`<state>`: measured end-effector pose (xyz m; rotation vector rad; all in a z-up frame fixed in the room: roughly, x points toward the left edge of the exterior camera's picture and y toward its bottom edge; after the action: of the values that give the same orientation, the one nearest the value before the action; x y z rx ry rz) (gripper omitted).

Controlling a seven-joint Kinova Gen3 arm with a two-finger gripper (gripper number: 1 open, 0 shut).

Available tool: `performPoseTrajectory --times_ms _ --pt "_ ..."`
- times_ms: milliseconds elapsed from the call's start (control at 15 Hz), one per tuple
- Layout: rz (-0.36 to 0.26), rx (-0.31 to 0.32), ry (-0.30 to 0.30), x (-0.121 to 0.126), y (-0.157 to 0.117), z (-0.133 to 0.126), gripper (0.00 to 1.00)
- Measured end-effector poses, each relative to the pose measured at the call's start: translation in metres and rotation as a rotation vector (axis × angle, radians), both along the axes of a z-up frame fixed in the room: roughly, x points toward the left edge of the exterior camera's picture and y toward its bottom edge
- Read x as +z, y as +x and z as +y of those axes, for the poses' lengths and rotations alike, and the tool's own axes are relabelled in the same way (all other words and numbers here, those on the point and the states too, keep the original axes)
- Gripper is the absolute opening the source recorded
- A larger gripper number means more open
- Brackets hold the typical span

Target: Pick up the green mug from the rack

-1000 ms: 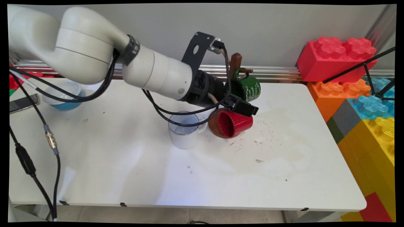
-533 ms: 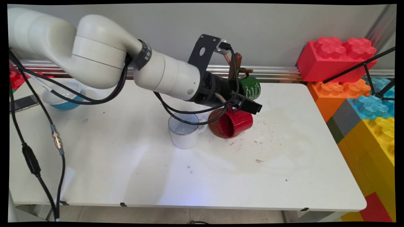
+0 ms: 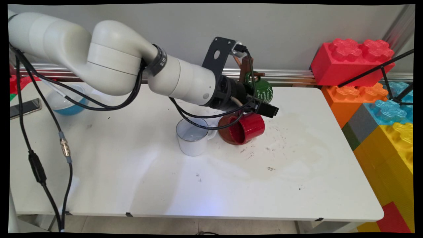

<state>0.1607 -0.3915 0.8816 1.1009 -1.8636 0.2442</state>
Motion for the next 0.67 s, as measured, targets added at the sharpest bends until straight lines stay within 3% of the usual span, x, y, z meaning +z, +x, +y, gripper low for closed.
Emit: performPoseTrajectory --times_ms 667 --pt "0.019 0.014 -0.009 -0.0023 -0.0029 -0.0063 1.00"
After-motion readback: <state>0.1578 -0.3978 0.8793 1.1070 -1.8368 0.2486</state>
